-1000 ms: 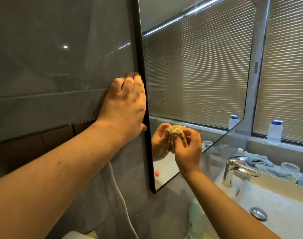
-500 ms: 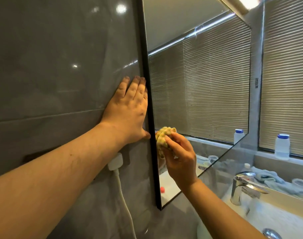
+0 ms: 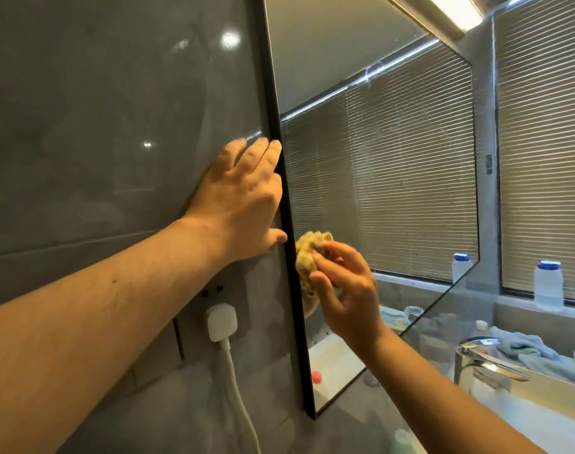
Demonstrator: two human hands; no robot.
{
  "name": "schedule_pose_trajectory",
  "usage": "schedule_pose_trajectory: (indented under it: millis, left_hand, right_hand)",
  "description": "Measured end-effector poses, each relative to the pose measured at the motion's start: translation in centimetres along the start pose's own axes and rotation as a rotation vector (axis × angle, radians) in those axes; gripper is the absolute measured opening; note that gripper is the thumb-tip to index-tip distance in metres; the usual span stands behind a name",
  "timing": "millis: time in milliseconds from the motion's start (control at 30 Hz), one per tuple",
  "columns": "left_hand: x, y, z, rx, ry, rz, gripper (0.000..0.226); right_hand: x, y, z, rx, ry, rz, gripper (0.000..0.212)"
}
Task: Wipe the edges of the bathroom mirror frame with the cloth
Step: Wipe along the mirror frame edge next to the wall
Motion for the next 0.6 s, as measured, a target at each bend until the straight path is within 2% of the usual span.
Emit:
schedule_pose_trajectory:
  millis: [100, 200, 367, 600]
  left_hand:
    - [0.1, -1.5, -2.3, 0.087, -0.065, -0.075, 0.125]
    - [0.0, -2.7, -3.7, 0.098, -0.089, -0.129, 0.132]
    - [-0.4, -2.8, -3.8, 0.076, -0.130, -0.107, 0.129]
    - [-0.2, -2.8, -3.8, 0.061, -0.131, -0.104, 0.115]
  right_hand:
    - [-0.4, 1.2, -0.3, 0.025, -0.041, 0.003, 0.034]
    - [-1.1, 0.2, -0.4, 0.072, -0.046, 0.001, 0.030]
    - [-0.8, -3.3, -0.5, 0.157, -0.004, 0.036, 0.025]
    - [0.6, -11.8, -0.9, 0.154, 0.062, 0.087, 0.027]
Point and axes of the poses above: each hand's wrist, its own y-axis away from the middle knuckle, its own x-axis out of the back of the hand, z = x × y, the point moved 9 cm from there along -y, towards the middle knuckle, and after that the axes turned 10 degrees about -z, right-handed, at the moved point
